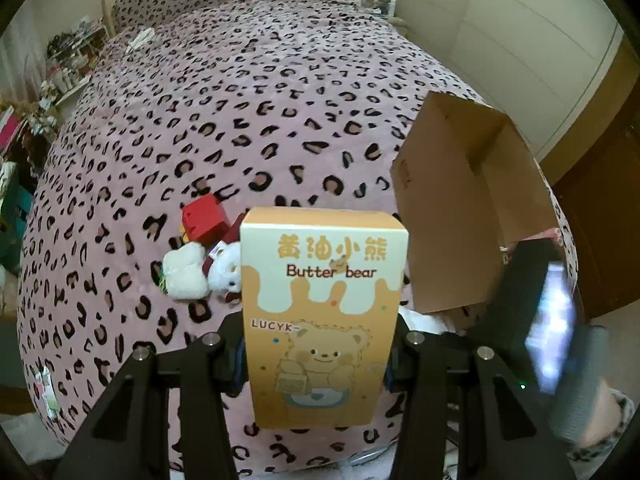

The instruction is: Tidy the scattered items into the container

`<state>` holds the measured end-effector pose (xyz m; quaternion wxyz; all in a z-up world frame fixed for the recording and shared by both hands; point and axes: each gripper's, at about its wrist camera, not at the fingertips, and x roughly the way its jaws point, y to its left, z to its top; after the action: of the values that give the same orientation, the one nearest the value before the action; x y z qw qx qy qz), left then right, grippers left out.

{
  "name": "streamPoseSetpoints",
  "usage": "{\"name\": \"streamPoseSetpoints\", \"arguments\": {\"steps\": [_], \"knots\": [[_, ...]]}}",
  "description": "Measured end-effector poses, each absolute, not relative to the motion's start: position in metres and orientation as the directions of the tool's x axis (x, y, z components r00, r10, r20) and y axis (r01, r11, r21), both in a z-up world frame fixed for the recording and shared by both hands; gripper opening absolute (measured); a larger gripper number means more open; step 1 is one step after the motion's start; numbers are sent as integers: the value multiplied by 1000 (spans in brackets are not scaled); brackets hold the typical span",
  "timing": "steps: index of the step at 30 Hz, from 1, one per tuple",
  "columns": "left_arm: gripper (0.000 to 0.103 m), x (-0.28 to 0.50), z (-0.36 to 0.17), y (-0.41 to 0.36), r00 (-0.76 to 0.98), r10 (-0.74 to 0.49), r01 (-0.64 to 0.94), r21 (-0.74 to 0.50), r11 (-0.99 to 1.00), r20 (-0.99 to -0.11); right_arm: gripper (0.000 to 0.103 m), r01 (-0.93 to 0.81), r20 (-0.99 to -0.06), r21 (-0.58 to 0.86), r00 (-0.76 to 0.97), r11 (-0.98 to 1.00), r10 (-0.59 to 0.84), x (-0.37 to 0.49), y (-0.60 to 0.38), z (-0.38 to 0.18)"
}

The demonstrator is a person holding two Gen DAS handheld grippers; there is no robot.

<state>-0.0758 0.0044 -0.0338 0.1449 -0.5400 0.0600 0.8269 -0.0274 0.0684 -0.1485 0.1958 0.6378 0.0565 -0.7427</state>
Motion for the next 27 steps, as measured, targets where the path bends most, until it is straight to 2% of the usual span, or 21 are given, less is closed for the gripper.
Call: {"name": "streamPoseSetpoints", "arguments": {"steps": [3,10,13,16,20,24,27], "knots": [[48,-77,-40,-5,-367,171,-286,-64,-956,-914,25,352,-978,171,-50,-920,-201,-36,60,-178],[48,-79,-55,-23,-341,166,-256,-79,-963,-925,26,386,-996,74,-23,-919,-90,-43,47,-217],[48,-78,-57,-28,-338,167,-248,-83,-965,-926,27,406,-999,20,-25,-914,-33,-41,40,-215],[48,-76,-56,-36,-341,168,-237,-88,-967,-925,33,422,-998,-24,-58,-906,0,-41,36,-202],[48,-75,-54,-47,-345,169,-211,-99,-973,-923,34,421,-998,48,-20,-906,-62,-51,40,-197],[48,-73,-52,-54,-349,170,-198,-104,-975,-922,34,433,-994,89,96,-897,-52,-59,41,-221],[48,-71,-53,-57,-351,172,-195,-108,-975,-921,35,451,-993,77,112,-889,-29,-57,39,-226]]}}
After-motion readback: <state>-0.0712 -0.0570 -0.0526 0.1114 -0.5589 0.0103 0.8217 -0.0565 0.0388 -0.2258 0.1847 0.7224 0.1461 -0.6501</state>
